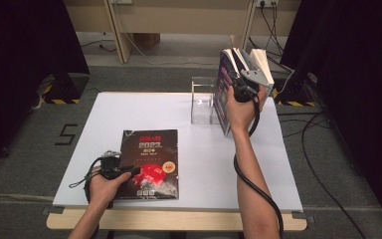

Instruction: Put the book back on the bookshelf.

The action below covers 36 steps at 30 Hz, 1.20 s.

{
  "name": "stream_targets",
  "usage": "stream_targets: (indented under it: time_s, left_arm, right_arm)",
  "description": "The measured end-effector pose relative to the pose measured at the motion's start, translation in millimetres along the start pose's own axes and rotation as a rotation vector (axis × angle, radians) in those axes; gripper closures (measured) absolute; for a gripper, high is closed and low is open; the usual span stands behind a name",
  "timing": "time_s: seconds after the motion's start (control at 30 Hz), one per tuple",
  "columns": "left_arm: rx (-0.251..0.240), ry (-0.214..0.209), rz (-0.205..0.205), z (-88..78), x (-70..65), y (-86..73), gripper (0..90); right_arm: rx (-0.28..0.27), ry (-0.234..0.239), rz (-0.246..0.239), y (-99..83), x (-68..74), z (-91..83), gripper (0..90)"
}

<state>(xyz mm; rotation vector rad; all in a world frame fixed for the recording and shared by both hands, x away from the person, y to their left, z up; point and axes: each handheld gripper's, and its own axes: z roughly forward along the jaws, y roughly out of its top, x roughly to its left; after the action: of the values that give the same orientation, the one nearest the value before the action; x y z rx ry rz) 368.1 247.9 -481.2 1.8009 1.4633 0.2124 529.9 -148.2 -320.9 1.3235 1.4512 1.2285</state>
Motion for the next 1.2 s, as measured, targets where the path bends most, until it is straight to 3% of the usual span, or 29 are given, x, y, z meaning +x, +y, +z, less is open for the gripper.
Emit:
stream_targets:
  time_s: [0.67, 0.93, 1.2]
  left_arm:
    - [0.009, -0.005, 0.012, 0.6, -2.1, -0.8, 60.5]
    - [0.004, -0.007, 0.012, 0.0, -3.2, -0.6, 60.5]
    - [0.002, -0.010, 0.011, 0.0, -3.1, -0.4, 60.5]
  right_arm:
    - [0.027, -0.005, -0.008, -16.1, -9.7, -19.0, 74.7]
    - [0.053, 0.037, 0.055, -21.3, -12.8, -31.6, 76.1]
    - [0.103, 0.043, 0.080, -22.9, -15.6, -25.0, 76.1]
